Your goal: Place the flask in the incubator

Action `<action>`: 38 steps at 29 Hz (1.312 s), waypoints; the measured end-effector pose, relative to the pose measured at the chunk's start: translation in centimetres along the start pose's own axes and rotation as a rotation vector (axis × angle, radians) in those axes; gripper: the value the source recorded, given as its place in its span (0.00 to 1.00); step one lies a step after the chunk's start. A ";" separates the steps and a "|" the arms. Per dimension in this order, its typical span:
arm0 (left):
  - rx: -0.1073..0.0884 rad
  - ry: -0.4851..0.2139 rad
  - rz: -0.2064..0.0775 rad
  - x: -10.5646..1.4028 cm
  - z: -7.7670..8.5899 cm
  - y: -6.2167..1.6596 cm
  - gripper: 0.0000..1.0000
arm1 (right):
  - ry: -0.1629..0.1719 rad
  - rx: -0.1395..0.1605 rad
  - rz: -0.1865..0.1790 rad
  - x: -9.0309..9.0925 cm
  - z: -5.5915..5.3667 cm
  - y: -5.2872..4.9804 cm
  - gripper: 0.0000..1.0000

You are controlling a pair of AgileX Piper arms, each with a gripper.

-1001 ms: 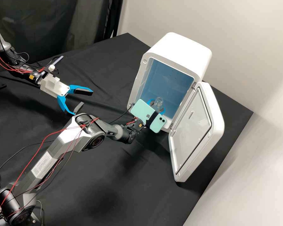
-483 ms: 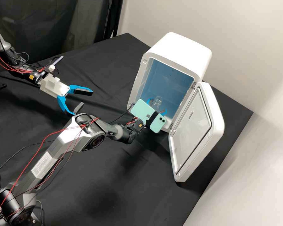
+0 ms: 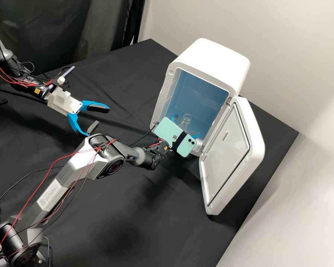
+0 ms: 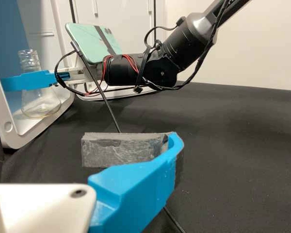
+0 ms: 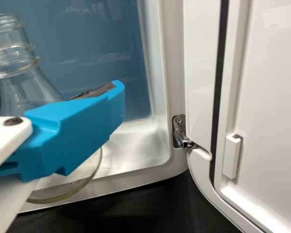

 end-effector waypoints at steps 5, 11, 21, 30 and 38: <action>0.000 0.000 0.000 0.0 0.0 0.00 1.00 | 0.000 0.000 0.000 0.0 0.0 0.0 1.00; 0.000 0.000 0.000 0.0 0.0 0.00 1.00 | 0.001 0.001 -0.001 -0.1 0.1 -0.1 1.00; 0.000 0.000 0.000 0.0 0.0 0.00 1.00 | -0.005 0.009 -0.015 -0.9 0.5 -0.8 1.00; 0.000 0.000 0.000 0.0 0.0 0.00 1.00 | 0.003 0.012 -0.011 -1.1 0.6 -0.8 1.00; 0.000 0.000 0.000 0.0 0.0 0.00 1.00 | 0.027 0.023 0.008 -2.4 0.3 -0.4 1.00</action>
